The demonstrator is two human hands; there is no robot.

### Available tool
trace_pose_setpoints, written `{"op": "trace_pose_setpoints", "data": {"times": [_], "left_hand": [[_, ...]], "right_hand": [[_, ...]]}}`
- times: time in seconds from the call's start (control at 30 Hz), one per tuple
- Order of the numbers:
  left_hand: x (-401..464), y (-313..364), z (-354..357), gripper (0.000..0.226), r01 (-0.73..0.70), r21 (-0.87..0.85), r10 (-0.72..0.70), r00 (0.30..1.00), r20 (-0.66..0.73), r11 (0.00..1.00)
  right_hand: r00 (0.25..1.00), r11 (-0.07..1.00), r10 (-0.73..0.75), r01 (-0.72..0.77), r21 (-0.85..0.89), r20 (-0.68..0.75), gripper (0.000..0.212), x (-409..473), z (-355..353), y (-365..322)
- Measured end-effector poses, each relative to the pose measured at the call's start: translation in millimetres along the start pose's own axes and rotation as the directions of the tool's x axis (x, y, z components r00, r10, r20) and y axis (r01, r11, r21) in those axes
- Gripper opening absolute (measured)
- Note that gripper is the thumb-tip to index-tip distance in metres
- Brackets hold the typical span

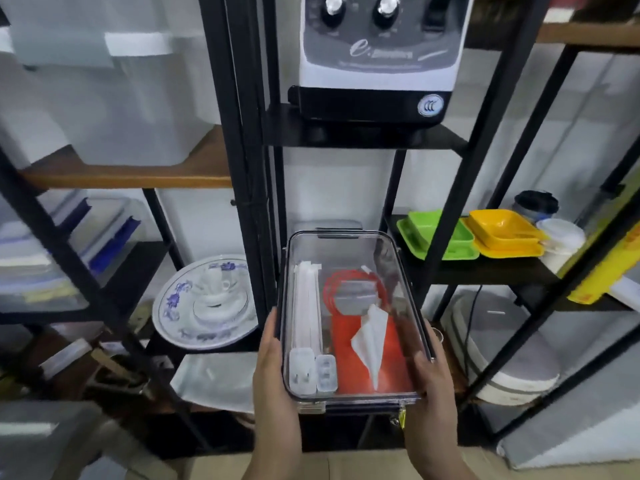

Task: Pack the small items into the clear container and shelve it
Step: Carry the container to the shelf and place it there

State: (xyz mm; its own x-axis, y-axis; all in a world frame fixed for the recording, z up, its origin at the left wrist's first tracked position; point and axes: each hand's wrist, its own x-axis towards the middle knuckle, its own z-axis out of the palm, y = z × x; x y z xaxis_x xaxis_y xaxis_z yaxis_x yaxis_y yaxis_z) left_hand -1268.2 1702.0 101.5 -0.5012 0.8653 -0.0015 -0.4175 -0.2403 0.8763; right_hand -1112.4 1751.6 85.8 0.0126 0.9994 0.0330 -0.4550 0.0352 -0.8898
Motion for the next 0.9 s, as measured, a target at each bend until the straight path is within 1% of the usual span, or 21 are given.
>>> {"op": "trace_pose_setpoints", "data": {"times": [0.07, 0.13, 0.27, 0.37, 0.4, 0.5, 0.6, 0.77, 0.83, 0.9], "left_hand": [[15, 1, 4, 0.054, -0.001, -0.010, 0.001, 1.000, -0.007, 1.000], [34, -3, 5, 0.050, 0.023, -0.004, -0.023, 1.000, -0.015, 1.000], [64, -14, 7, 0.045, 0.024, 0.048, -0.022, 0.999, -0.044, 0.999], [73, -18, 16, 0.059, -0.025, 0.130, 0.028, 0.999, -0.024, 0.991], [77, -18, 20, 0.060, -0.045, 0.147, 0.049, 0.998, -0.026, 0.988], [90, -22, 30, 0.055, -0.050, 0.173, 0.064, 0.995, -0.072, 0.984], [111, -29, 41, 0.048, -0.031, 0.175, 0.057, 0.988, -0.142, 0.984], [143, -40, 48, 0.044, -0.011, 0.191, 0.041, 0.987, -0.153, 0.982], [157, -46, 47, 0.046, 0.000, 0.181, 0.031, 0.985, -0.172, 0.984], [168, -50, 48, 0.051, 0.005, 0.191, 0.028, 0.985, -0.168, 0.982]], "right_hand": [[1.000, 1.000, -0.002, 0.002, -0.009, -0.007, 0.071, 13, 6, 3], [1.000, 0.999, 0.012, -0.012, -0.034, -0.017, 0.062, 30, 9, 11], [0.998, 0.998, 0.012, -0.015, -0.060, -0.060, 0.060, 64, 12, 20], [0.997, 0.997, -0.006, 0.001, -0.079, -0.070, 0.050, 85, 16, 22], [0.997, 0.997, -0.017, 0.011, -0.080, -0.074, 0.049, 91, 17, 23], [0.998, 0.998, 0.017, -0.021, -0.054, -0.064, 0.058, 109, 23, 22], [0.997, 0.998, 0.032, -0.035, -0.050, -0.064, 0.060, 130, 28, 25], [0.995, 0.996, 0.059, -0.064, -0.059, -0.083, 0.068, 159, 29, 36], [0.996, 0.996, 0.051, -0.056, -0.074, -0.073, 0.065, 171, 32, 38], [0.997, 0.997, 0.041, -0.046, -0.064, -0.068, 0.056, 183, 34, 40]]}}
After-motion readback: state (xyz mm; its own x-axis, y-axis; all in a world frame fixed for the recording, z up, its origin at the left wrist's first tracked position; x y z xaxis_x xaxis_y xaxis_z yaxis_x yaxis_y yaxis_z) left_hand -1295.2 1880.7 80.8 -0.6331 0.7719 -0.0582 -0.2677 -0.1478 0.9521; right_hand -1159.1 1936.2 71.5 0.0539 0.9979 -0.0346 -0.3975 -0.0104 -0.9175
